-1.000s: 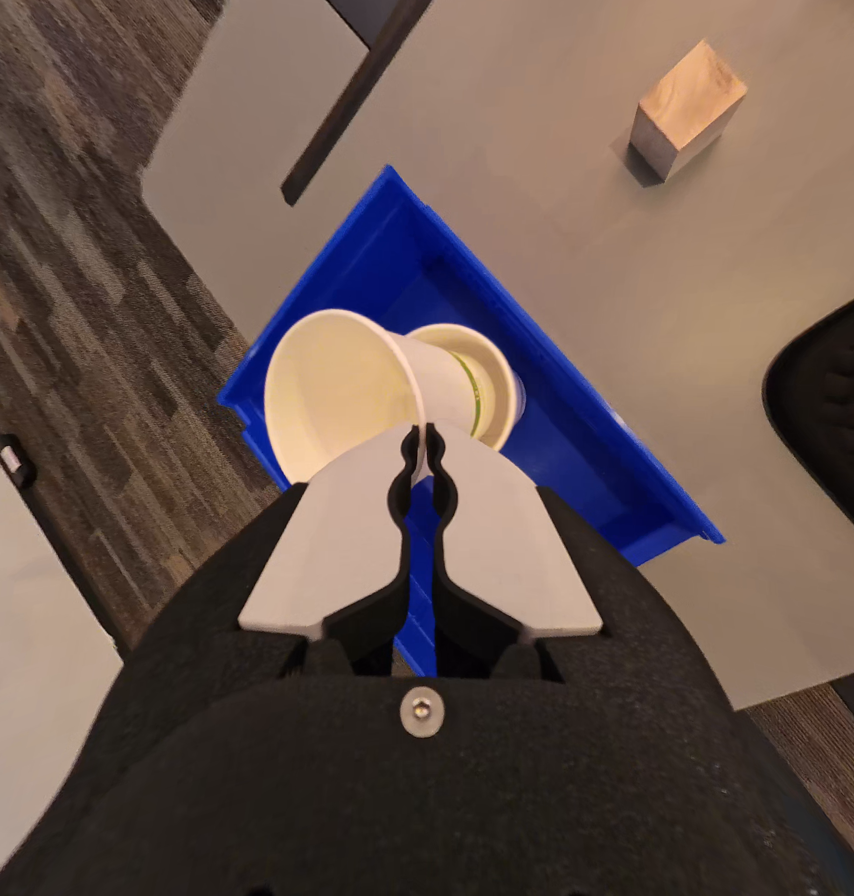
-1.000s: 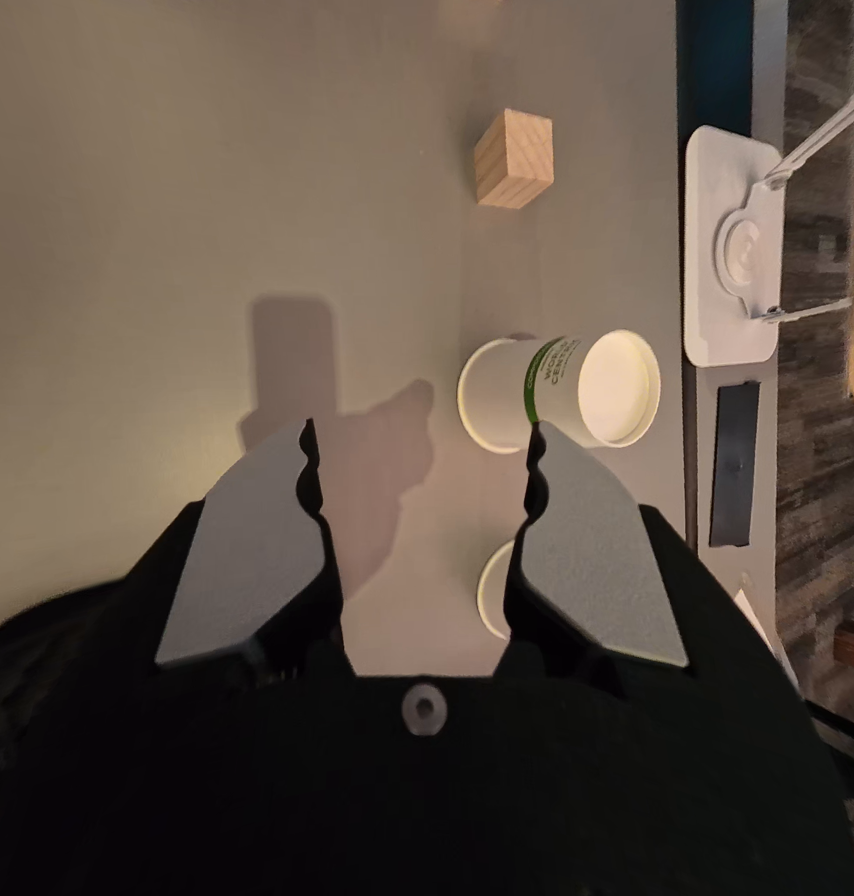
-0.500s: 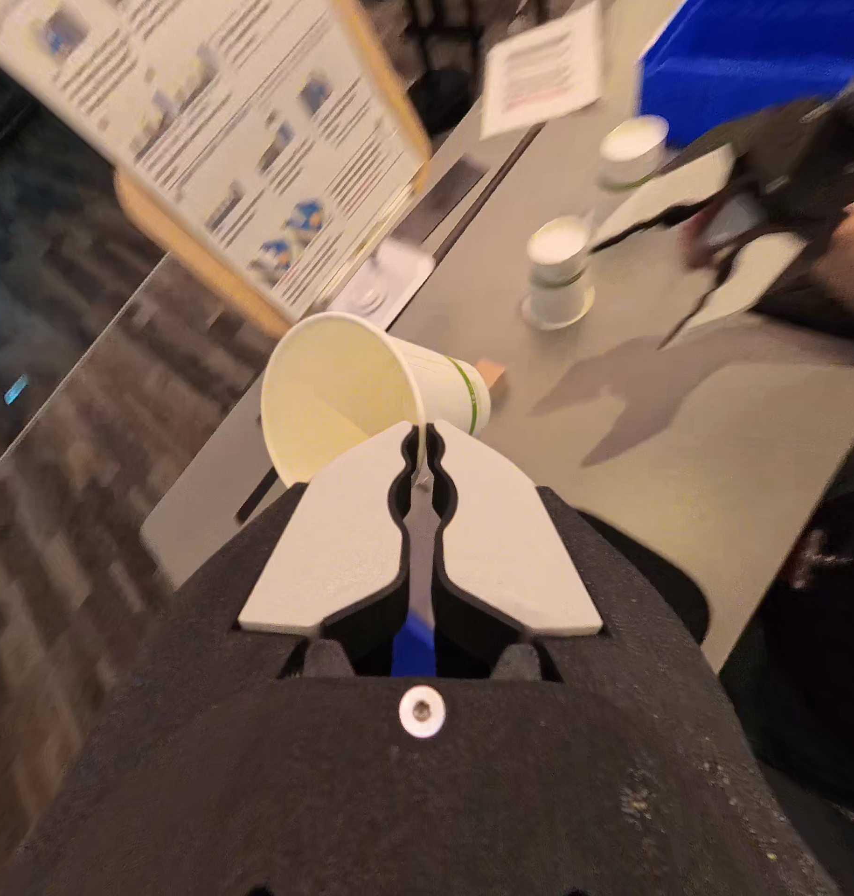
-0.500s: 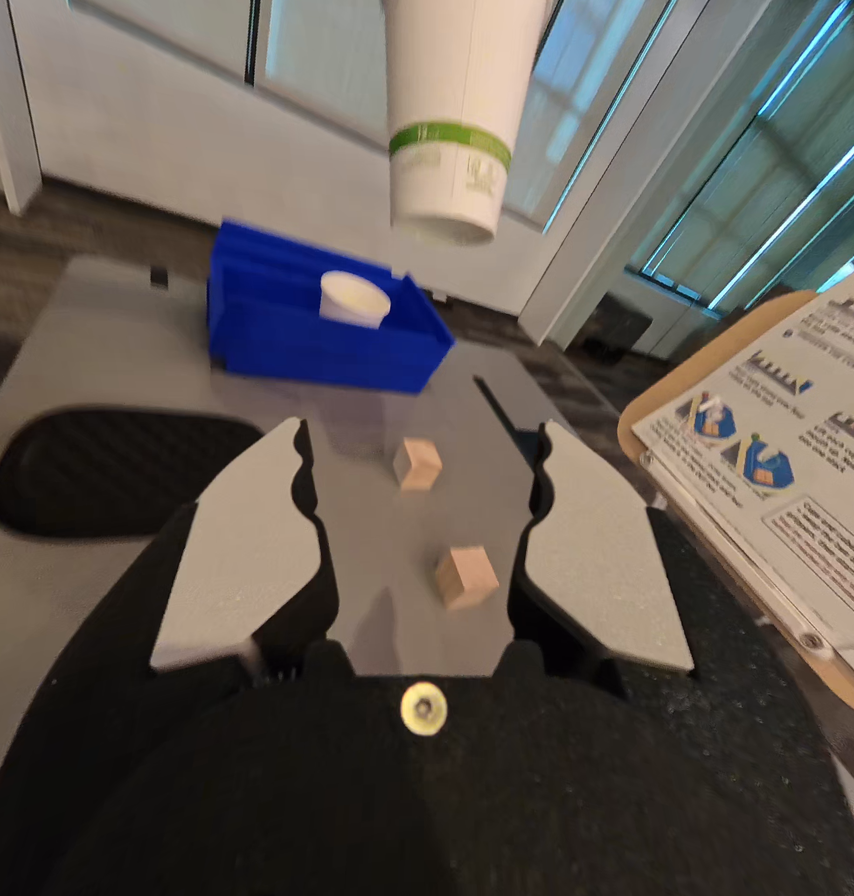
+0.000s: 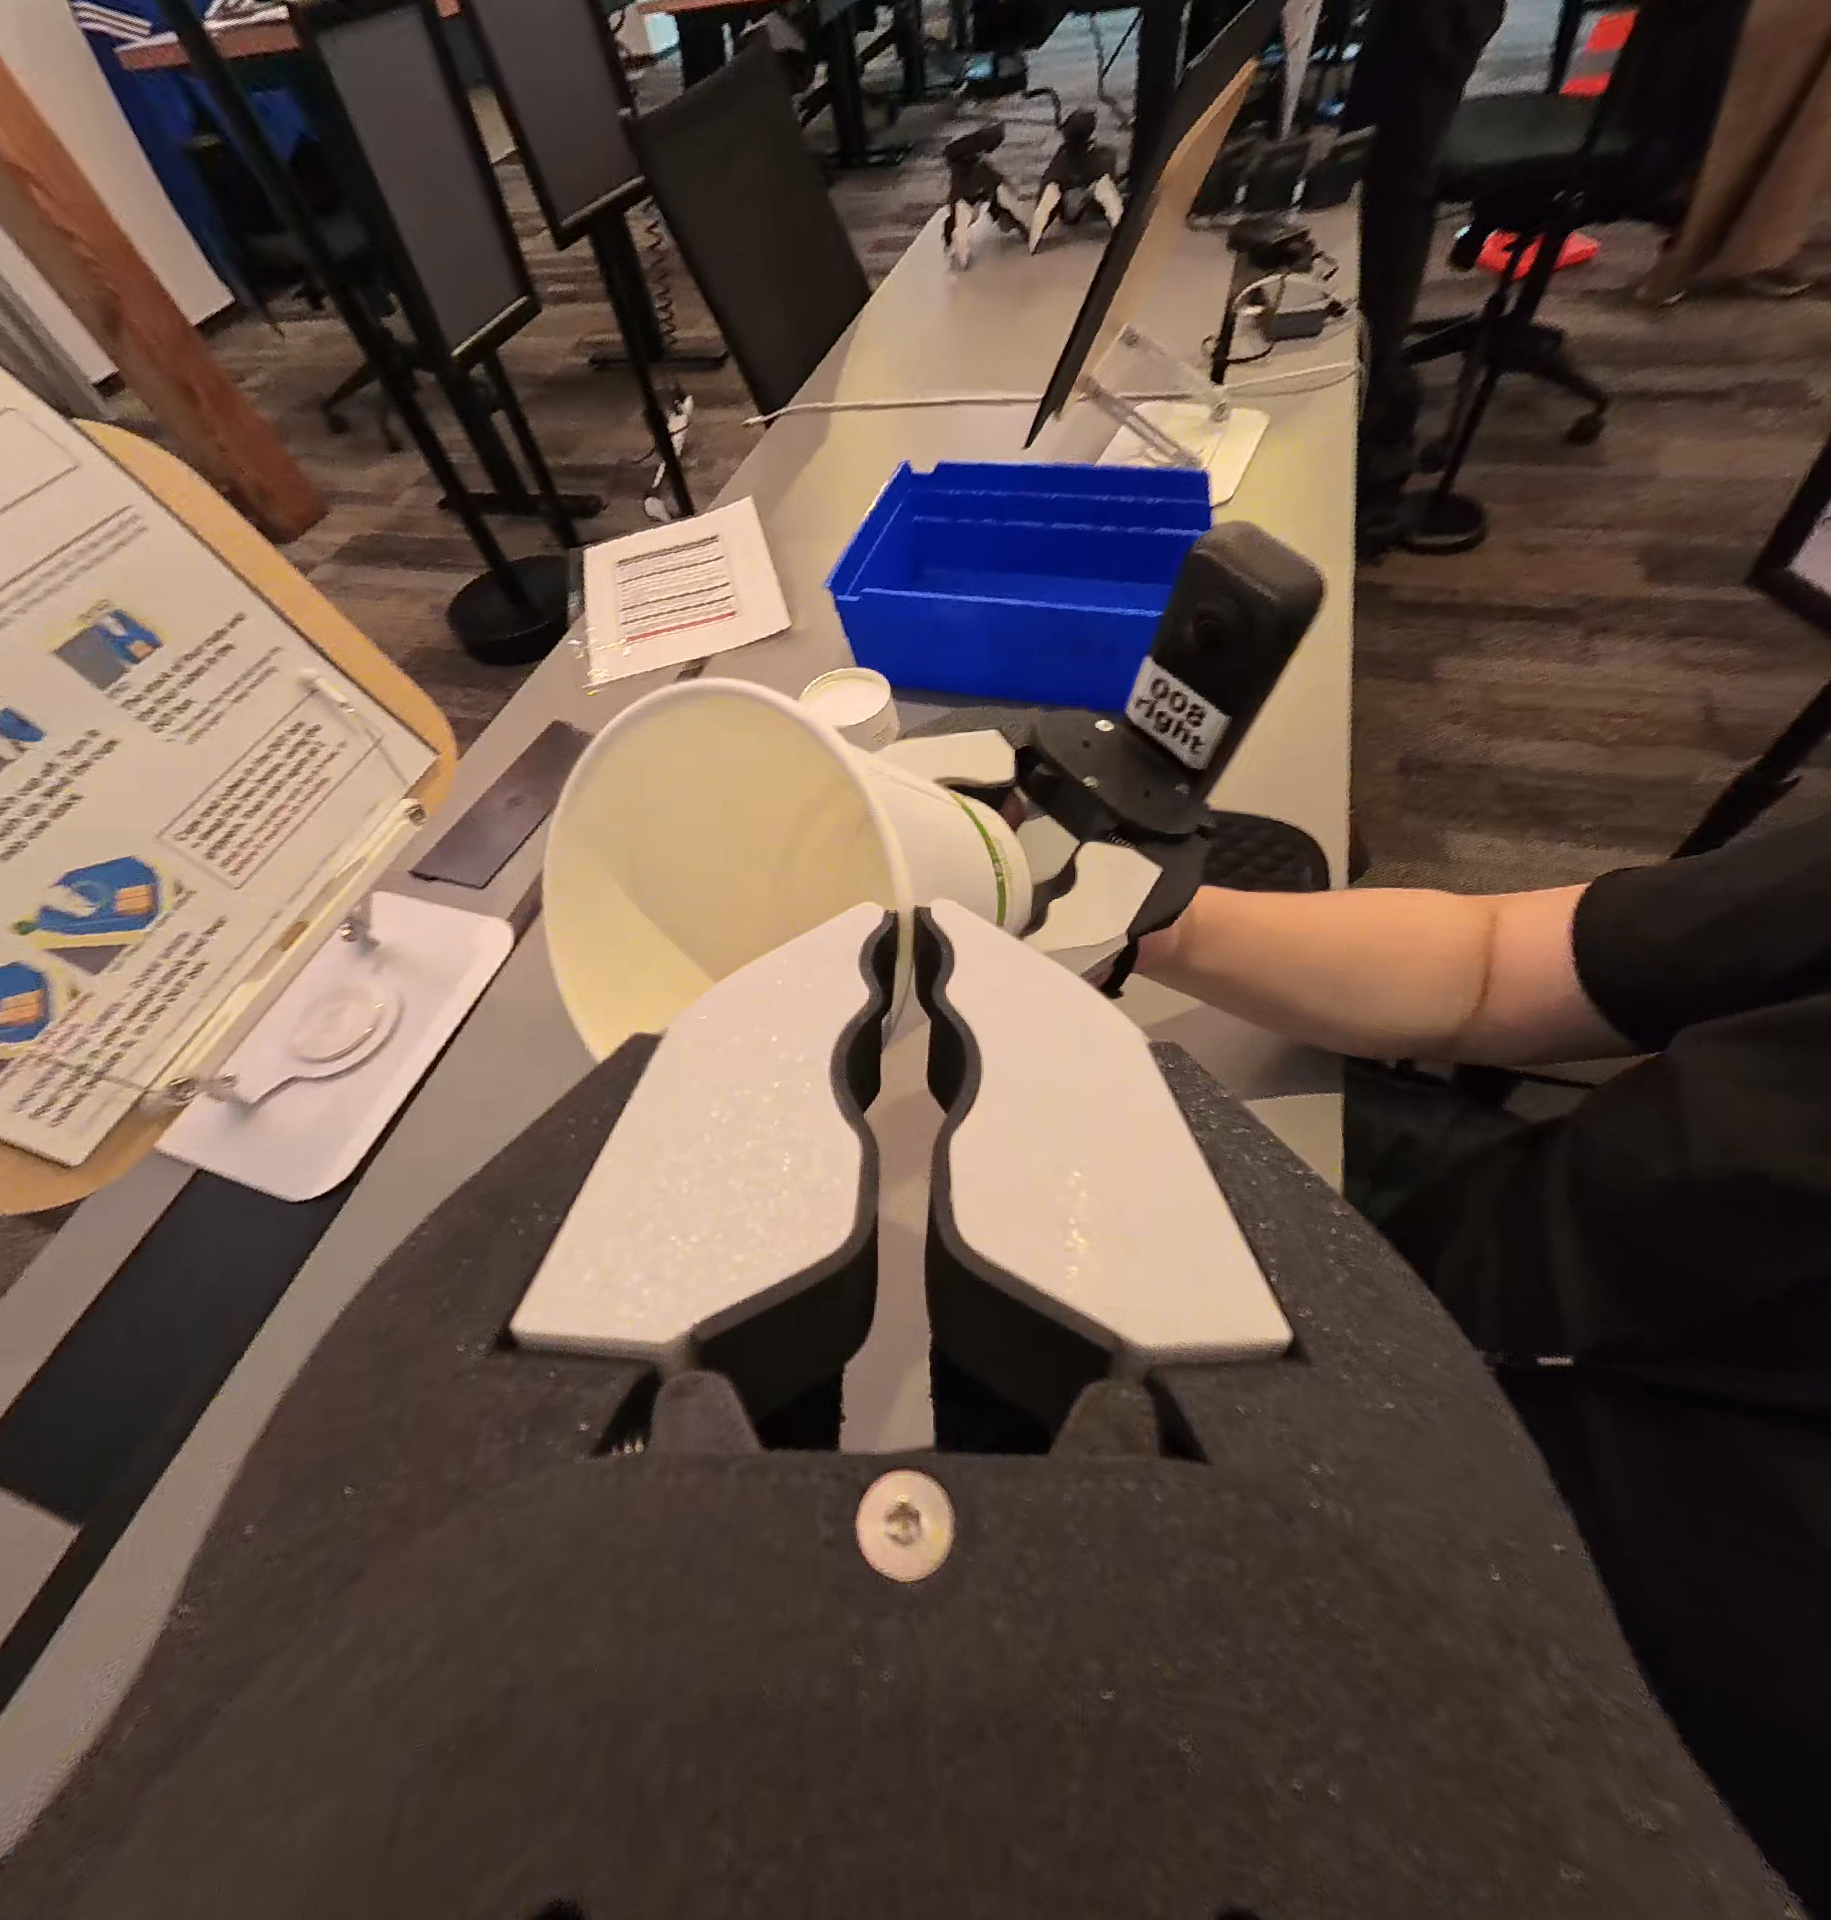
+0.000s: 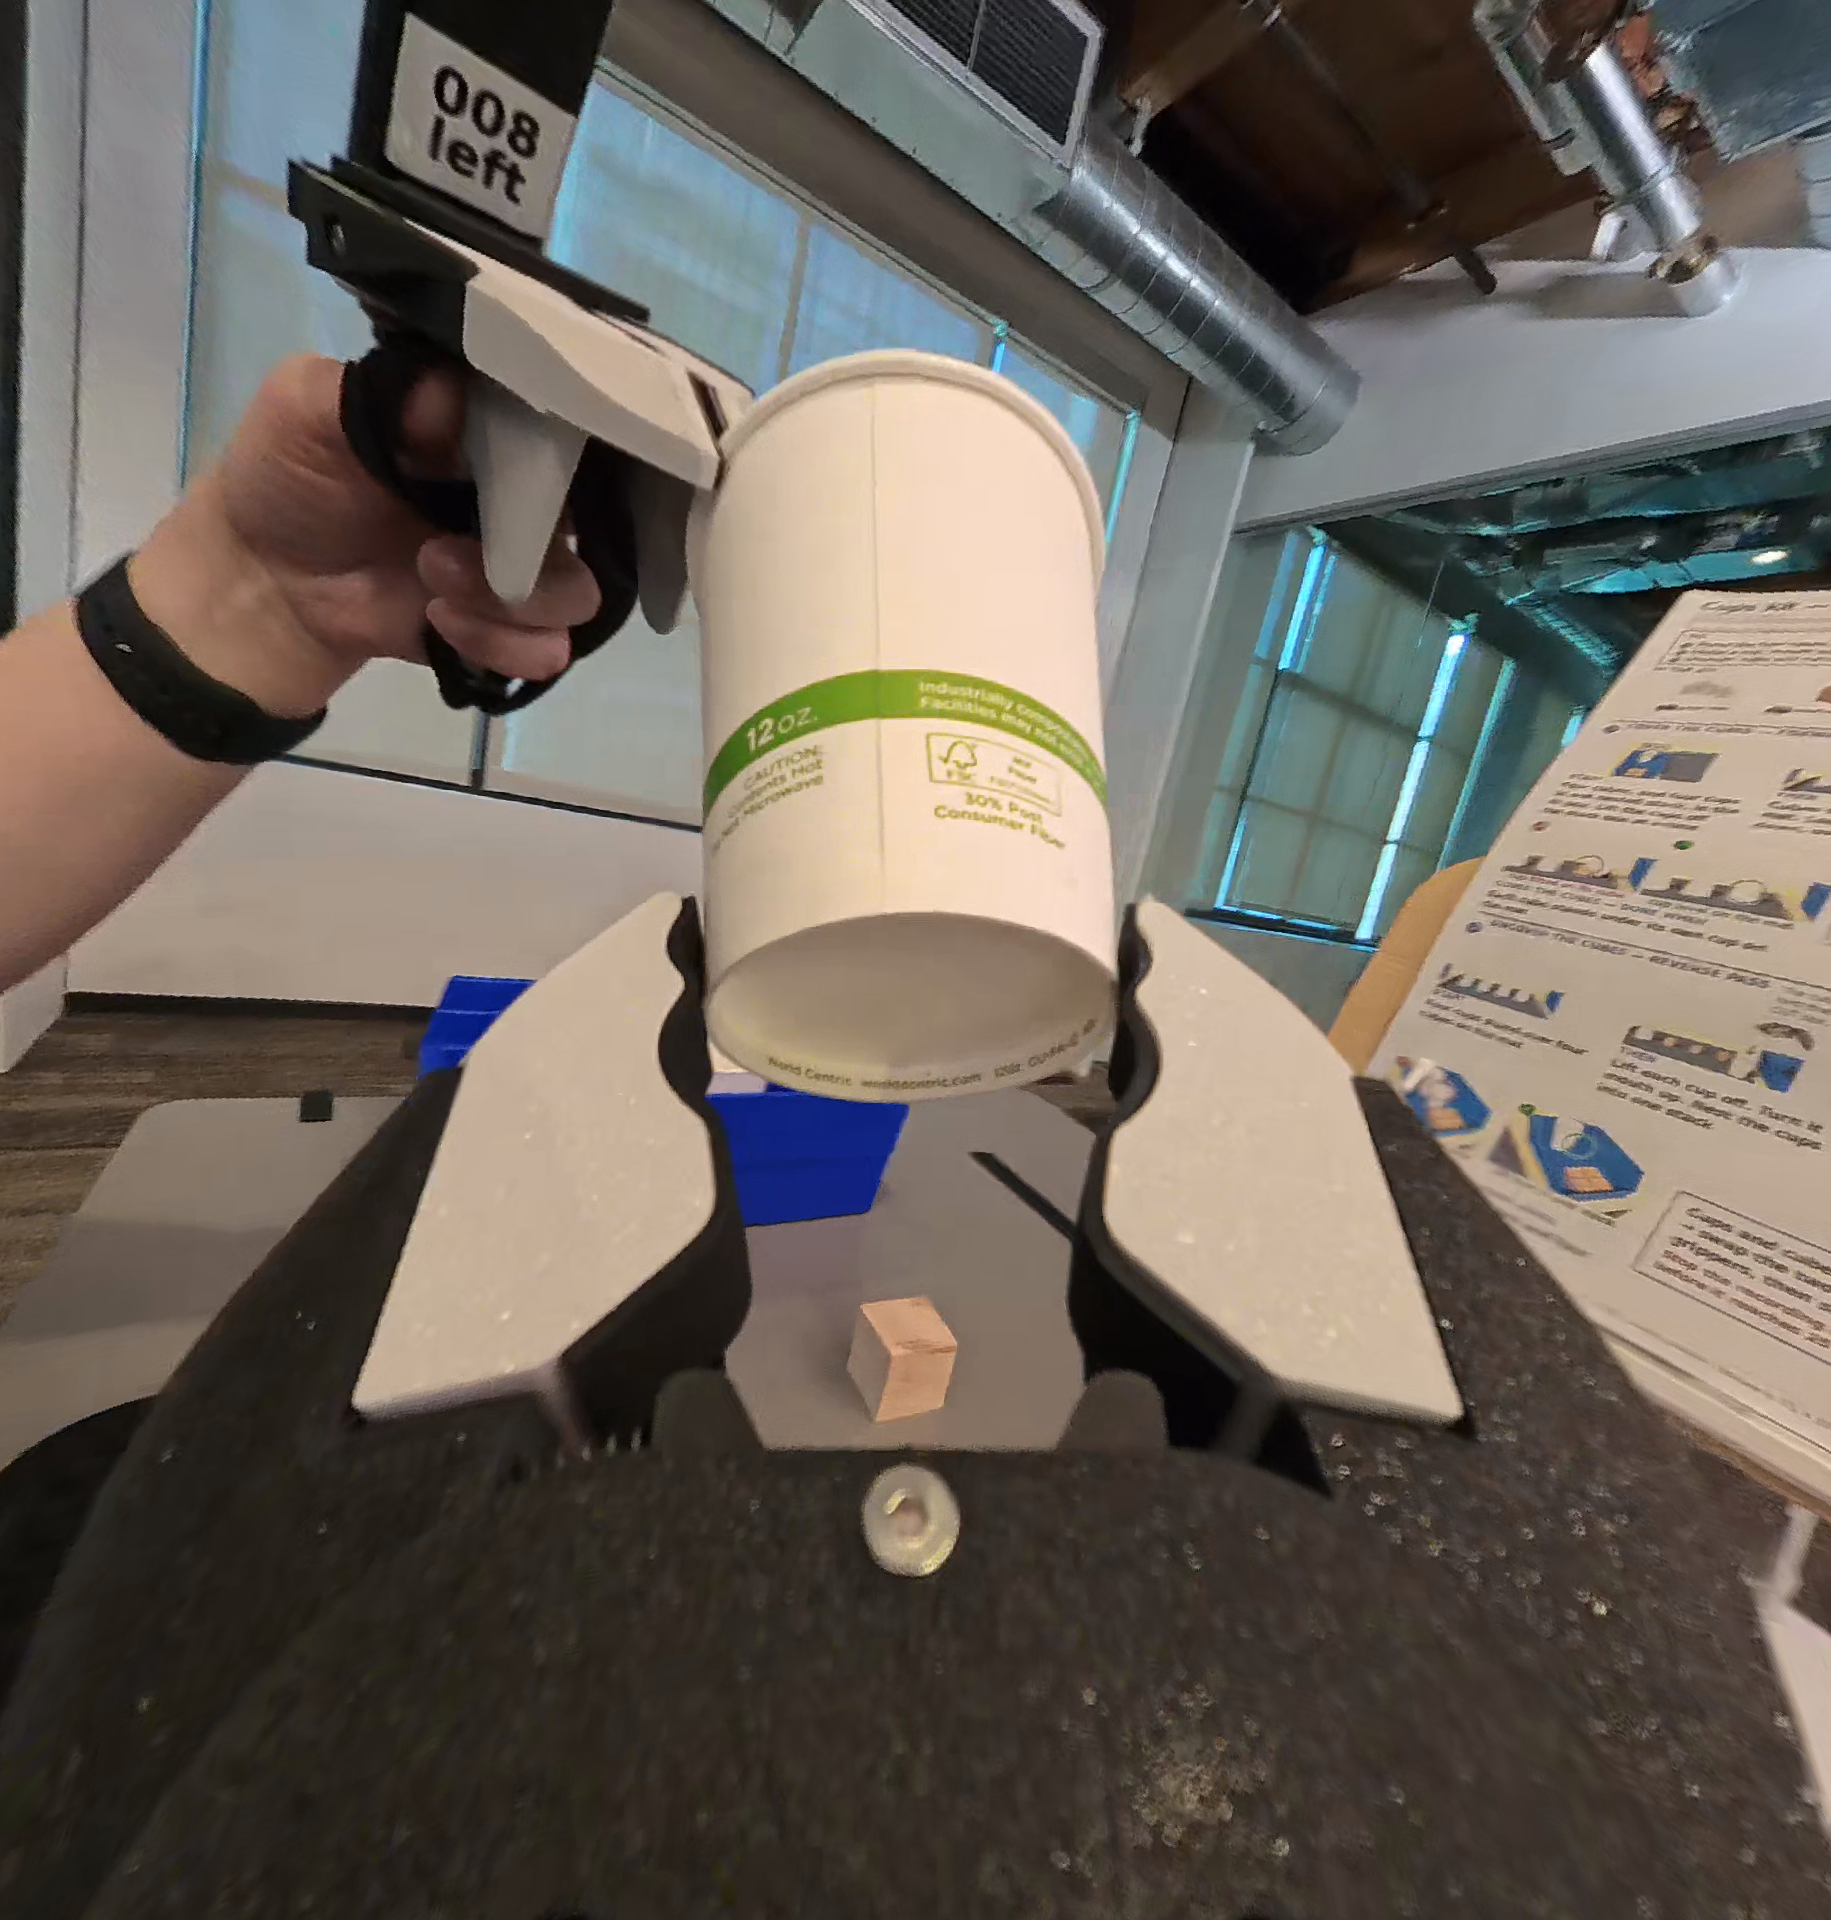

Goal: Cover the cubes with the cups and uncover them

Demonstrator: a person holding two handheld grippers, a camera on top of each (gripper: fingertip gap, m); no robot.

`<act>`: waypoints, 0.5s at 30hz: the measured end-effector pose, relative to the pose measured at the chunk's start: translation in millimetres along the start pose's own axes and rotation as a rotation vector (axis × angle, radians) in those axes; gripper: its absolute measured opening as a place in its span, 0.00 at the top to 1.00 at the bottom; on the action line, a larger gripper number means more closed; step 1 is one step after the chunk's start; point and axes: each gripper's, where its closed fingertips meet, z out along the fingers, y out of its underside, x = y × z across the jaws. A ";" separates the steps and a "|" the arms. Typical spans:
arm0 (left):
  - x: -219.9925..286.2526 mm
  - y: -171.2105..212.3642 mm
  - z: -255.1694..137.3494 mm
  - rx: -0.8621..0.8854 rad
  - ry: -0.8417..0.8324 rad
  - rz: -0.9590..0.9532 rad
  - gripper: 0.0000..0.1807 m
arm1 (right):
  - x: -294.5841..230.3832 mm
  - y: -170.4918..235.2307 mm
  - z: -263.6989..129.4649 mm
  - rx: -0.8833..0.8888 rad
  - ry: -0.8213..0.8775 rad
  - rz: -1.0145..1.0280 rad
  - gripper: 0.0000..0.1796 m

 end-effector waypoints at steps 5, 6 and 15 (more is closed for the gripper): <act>-7.0 14.5 0.6 -0.027 -0.028 0.002 0.98 | 1.7 1.4 -5.6 -0.022 -0.030 0.006 0.59; -8.3 18.2 0.8 -0.035 -0.031 -0.002 0.98 | 1.7 2.3 -6.6 -0.030 -0.037 0.008 0.59; -13.8 41.8 -0.6 -0.084 -0.054 -0.026 0.92 | 3.2 15.3 -10.3 -0.210 -0.101 -0.047 0.59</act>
